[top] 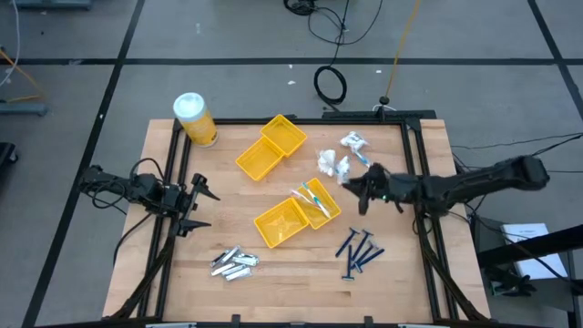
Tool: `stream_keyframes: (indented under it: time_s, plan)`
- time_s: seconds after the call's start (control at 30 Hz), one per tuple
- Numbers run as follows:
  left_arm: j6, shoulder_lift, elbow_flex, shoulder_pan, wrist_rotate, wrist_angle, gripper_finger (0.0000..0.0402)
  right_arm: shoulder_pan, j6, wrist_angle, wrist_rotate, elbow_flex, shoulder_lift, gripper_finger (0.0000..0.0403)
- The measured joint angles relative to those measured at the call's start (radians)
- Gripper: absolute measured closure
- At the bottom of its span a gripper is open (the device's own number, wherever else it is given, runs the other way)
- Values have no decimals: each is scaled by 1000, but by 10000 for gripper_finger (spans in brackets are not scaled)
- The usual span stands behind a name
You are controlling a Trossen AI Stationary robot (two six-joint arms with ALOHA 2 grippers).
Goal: Pick & Place Travel size toiletries
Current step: Put the blue toothbrush into the bottom right yellow basket
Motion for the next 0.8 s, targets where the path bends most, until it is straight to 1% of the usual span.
stream_keyframes:
  time_s: [0.1, 0.23, 0.4, 0.47, 0.53, 0.6, 0.7, 0.8]
  plan:
    - [0, 0, 0, 0, 0, 1, 52, 89, 31, 126, 76, 0, 118, 363]
    - [0, 0, 0, 0, 0, 0, 52, 141, 68, 295, 81, 3, 295, 363]
    - [0, 0, 0, 0, 0, 0, 53, 148, 84, 333, 75, 71, 476, 363]
    - [0, 0, 0, 0, 0, 1, 52, 148, 69, 333, 38, 109, 529, 362]
    - [0, 0, 0, 0, 0, 0, 53, 146, 49, 334, -10, 138, 568, 347]
    - [0, 0, 0, 0, 0, 1, 52, 145, 30, 331, -44, 148, 584, 322]
    - [0, 0, 0, 0, 0, 0, 52, 133, 28, 299, -48, 148, 577, 278]
    - [0, 0, 0, 0, 0, 0, 52, 122, 28, 241, -47, 148, 537, 239]
